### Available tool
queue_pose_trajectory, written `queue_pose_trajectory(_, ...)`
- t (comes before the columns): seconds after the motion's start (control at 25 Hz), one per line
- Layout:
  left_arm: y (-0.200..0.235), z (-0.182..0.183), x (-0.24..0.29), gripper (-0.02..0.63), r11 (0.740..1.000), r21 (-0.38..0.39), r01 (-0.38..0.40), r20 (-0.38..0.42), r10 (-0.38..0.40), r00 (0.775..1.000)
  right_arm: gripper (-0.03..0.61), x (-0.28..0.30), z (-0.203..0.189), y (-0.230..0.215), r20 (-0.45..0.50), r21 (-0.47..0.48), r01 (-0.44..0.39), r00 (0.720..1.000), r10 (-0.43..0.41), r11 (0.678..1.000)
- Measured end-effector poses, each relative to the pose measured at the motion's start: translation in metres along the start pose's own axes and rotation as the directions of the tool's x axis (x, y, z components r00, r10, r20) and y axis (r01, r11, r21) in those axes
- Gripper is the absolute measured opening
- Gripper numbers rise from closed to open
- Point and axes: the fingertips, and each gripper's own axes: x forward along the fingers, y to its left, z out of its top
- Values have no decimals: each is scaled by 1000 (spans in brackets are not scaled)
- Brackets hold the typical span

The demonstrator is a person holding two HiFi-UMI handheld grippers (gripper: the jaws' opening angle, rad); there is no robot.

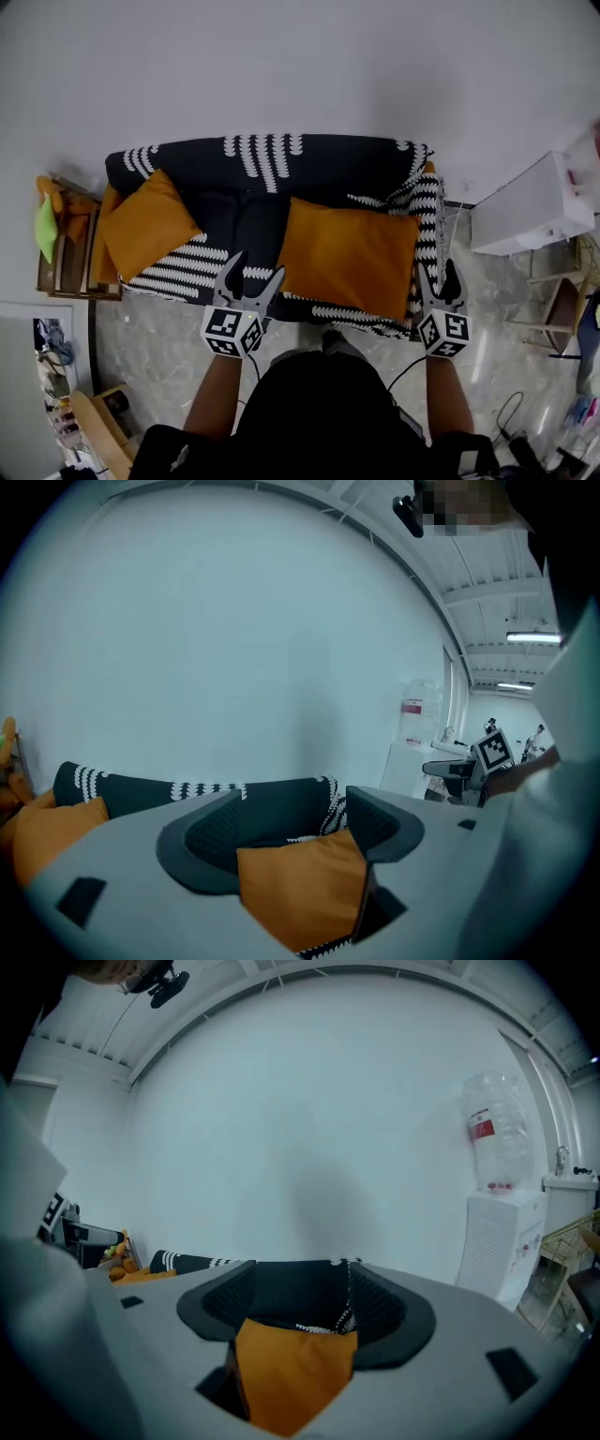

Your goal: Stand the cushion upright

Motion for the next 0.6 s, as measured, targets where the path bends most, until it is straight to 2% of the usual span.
queue_pose_trajectory(0.2,-8,-26,26,351,1000,14,23,-110,-21,994,305,14,-30,-28,-73,41,38,997,-35,998)
queue_pose_trajectory(0.4,-10,-46,46,351,999,11,43,-172,-40,984,305,19,-66,-35,-145,75,69,988,-57,995)
queue_pose_trajectory(0.6,0,-74,71,351,998,-46,45,-216,-54,975,310,31,-99,-37,-226,72,97,971,-79,993)
